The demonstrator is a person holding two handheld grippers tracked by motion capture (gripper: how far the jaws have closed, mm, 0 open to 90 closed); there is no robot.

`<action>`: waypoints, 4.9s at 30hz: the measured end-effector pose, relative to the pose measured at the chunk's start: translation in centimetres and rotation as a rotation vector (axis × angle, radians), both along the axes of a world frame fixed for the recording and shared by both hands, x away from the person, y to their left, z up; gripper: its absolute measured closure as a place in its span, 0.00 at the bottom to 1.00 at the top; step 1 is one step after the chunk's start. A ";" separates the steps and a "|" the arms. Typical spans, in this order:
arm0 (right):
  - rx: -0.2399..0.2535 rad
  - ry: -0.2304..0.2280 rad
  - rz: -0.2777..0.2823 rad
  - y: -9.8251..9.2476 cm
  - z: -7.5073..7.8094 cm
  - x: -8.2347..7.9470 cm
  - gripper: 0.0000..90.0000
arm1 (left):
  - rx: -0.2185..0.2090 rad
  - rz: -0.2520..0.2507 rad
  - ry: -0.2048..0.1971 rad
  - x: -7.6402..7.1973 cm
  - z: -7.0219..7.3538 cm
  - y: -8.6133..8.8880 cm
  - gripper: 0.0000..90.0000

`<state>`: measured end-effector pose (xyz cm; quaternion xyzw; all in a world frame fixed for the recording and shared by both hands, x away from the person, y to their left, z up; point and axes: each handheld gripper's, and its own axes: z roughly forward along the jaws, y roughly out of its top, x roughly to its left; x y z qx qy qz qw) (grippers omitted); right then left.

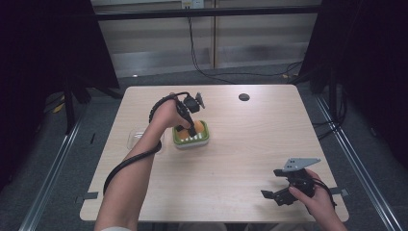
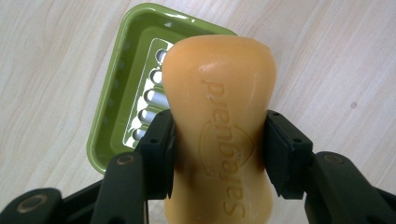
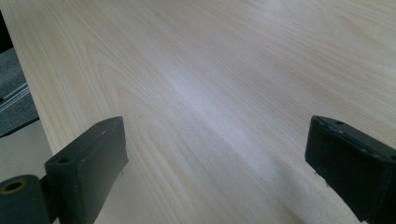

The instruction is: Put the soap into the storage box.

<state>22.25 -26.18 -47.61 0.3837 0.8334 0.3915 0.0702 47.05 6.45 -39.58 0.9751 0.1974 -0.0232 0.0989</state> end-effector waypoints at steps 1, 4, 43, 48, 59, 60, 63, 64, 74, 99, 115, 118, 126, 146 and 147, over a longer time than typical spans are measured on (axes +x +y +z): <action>0.000 -0.001 0.001 0.0 0.0 0.0 0.06 | -0.003 0.003 -0.003 0.0 0.0 0.0 0.55; 0.000 0.001 -0.001 0.0 0.0 0.0 0.06 | -0.005 0.005 -0.005 0.1 0.0 -0.1 0.55; 0.007 0.009 0.007 0.2 -0.2 0.1 0.06 | 0.005 0.011 -0.003 1.6 -0.8 0.3 0.55; 0.006 0.013 0.002 0.1 -0.3 0.1 0.06 | 0.000 0.021 -0.011 1.7 -1.0 0.3 0.55; 0.008 0.013 0.000 -0.1 -0.3 0.1 0.06 | 0.014 -0.008 -0.013 2.0 -1.3 0.1 0.55; 0.007 0.015 -0.002 -0.1 -0.3 0.1 0.06 | 0.003 0.006 -0.015 1.9 -1.4 0.1 0.55; 0.007 0.016 -0.004 -0.1 -0.3 0.1 0.06 | 0.011 0.001 -0.016 2.0 -1.4 0.1 0.55; 0.007 0.015 -0.003 -0.1 -0.3 0.1 0.06 | 0.022 -0.012 -0.014 2.1 -1.4 0.1 0.55; 0.011 0.016 -0.007 -0.3 -0.3 0.1 0.06 | 0.006 0.016 -0.018 2.2 -1.6 0.1 0.55; 0.014 0.016 -0.006 -0.2 -0.3 0.1 0.06 | 0.033 -0.011 -0.026 2.7 -2.7 0.0 0.55; 0.013 0.016 -0.003 -0.1 -0.4 0.2 0.06 | 0.043 -0.027 -0.042 2.8 -3.5 -0.2 0.55; 0.011 0.017 -0.005 -0.1 -0.4 0.2 0.06 | 0.045 -0.032 -0.040 2.8 -3.6 -0.2 0.55; 0.014 0.017 -0.004 -0.1 -0.4 0.1 0.06 | 0.040 -0.026 -0.044 2.7 -4.0 -0.3 0.55; 0.012 0.018 -0.003 -0.1 -0.4 0.1 0.06 | 0.039 -0.013 -0.037 2.9 -4.8 -0.1 0.55; 0.011 0.018 -0.003 -0.1 -0.4 0.1 0.06 | 0.041 -0.020 -0.017 3.0 -4.8 -0.1 0.55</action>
